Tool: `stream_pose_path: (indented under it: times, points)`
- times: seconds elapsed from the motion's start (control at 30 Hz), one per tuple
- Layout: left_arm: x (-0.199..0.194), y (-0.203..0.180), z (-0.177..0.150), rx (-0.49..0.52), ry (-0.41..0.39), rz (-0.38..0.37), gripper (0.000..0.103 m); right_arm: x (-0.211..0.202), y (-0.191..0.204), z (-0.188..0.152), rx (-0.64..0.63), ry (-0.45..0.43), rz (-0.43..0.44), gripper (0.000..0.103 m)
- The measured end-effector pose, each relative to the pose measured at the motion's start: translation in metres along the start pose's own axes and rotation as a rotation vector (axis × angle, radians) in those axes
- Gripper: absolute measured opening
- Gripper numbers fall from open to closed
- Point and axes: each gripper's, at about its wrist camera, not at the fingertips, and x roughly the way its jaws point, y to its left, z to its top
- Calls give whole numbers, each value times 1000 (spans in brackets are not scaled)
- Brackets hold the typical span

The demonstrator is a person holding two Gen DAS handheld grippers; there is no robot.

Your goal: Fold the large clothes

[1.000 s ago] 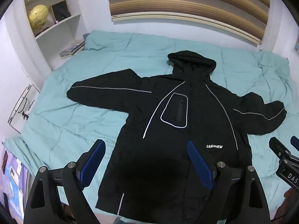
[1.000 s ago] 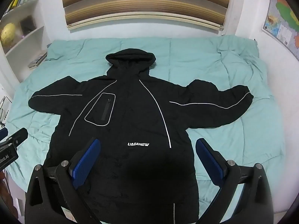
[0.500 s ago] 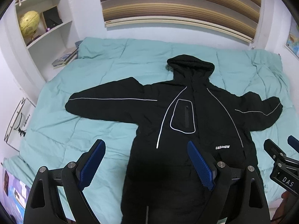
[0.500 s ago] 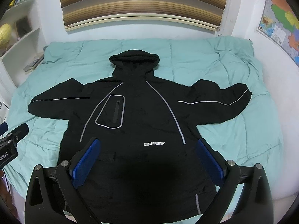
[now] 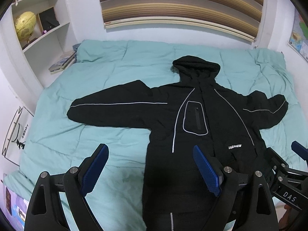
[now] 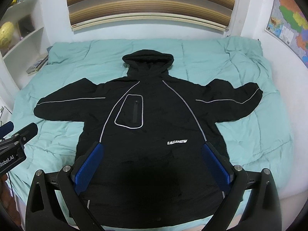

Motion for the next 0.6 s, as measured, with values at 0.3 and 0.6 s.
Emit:
stream_pose_path:
  times: [0.3,0.6]
  points:
    - [-1,27,3,-10,-25,-5,90,2,32,-1,-21,4,5,102]
    - [12,51,7,-30,-17,-16,90,14,55,0,-32,40,22,102]
